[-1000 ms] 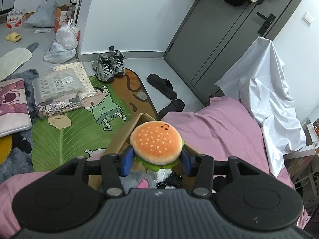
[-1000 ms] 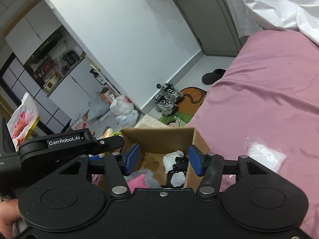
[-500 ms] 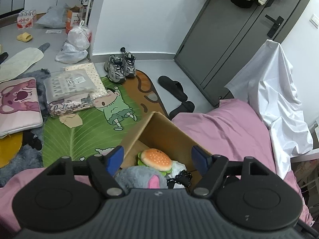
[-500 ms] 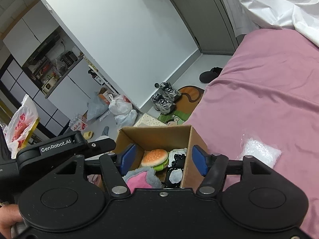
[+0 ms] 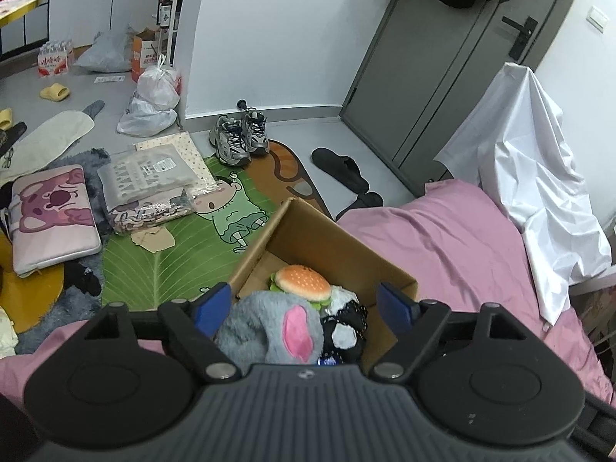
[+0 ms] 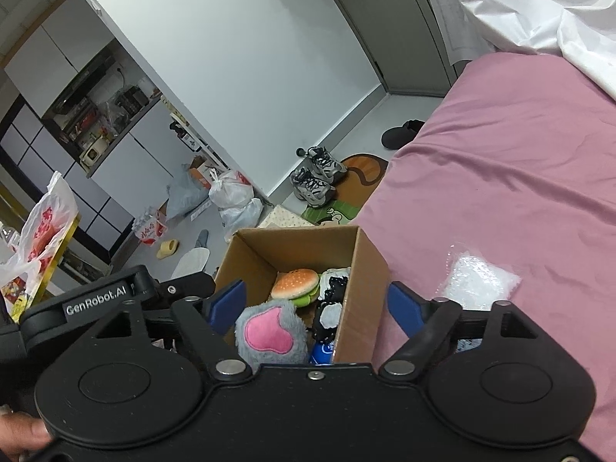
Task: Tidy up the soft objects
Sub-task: 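Withdraw both grippers toward the denim apple plush and bead bag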
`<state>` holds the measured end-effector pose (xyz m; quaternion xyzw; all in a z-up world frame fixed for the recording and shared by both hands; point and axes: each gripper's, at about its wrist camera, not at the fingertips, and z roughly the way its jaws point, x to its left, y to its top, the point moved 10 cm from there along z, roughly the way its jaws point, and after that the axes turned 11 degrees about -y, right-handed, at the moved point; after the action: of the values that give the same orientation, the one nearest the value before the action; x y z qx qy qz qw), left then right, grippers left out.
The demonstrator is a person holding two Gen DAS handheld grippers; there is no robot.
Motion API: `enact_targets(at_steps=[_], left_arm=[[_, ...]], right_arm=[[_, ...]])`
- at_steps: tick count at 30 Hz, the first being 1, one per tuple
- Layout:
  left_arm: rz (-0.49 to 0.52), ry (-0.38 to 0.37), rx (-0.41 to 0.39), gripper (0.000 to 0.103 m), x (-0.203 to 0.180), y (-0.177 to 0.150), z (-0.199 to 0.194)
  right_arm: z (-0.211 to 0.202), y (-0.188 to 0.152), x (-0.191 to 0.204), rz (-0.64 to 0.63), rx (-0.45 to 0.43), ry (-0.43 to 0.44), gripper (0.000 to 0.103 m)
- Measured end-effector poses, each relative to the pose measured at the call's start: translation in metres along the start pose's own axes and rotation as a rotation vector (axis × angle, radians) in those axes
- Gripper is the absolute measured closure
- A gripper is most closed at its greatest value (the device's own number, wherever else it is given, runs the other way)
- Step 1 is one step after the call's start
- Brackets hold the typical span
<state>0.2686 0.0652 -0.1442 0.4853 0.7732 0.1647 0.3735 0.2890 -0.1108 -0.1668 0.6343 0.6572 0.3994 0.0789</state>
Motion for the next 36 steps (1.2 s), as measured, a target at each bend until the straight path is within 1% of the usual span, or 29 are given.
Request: enact_targets(at_steps=[3, 5, 8, 18, 26, 36], left_arm=[[0.032, 0.015, 0.000, 0.018, -0.006, -0.005, -0.004], [0.052, 0.024, 0.004, 0.017, -0.010, -0.009, -0.006], [0.071, 0.034, 0.011, 0.017, -0.016, -0.013, -0.010], [0.104, 0.056, 0.015, 0.016, -0.034, -0.023, -0.022], [0.126, 0.052, 0.025, 0.016, -0.055, -0.035, -0.026], [0.137, 0.049, 0.043, 0.016, -0.076, -0.048, -0.026]], right_arm=[[-0.005, 0.001, -0.004, 0.003, 0.004, 0.002, 0.018], [-0.008, 0.001, -0.006, 0.001, 0.005, 0.001, 0.013], [-0.011, 0.001, -0.009, -0.011, 0.015, 0.000, 0.011], [-0.027, 0.005, -0.031, 0.002, 0.036, -0.012, 0.009], [-0.038, 0.005, -0.048, 0.005, 0.044, -0.041, 0.001], [-0.045, 0.008, -0.064, 0.032, 0.060, -0.042, 0.000]])
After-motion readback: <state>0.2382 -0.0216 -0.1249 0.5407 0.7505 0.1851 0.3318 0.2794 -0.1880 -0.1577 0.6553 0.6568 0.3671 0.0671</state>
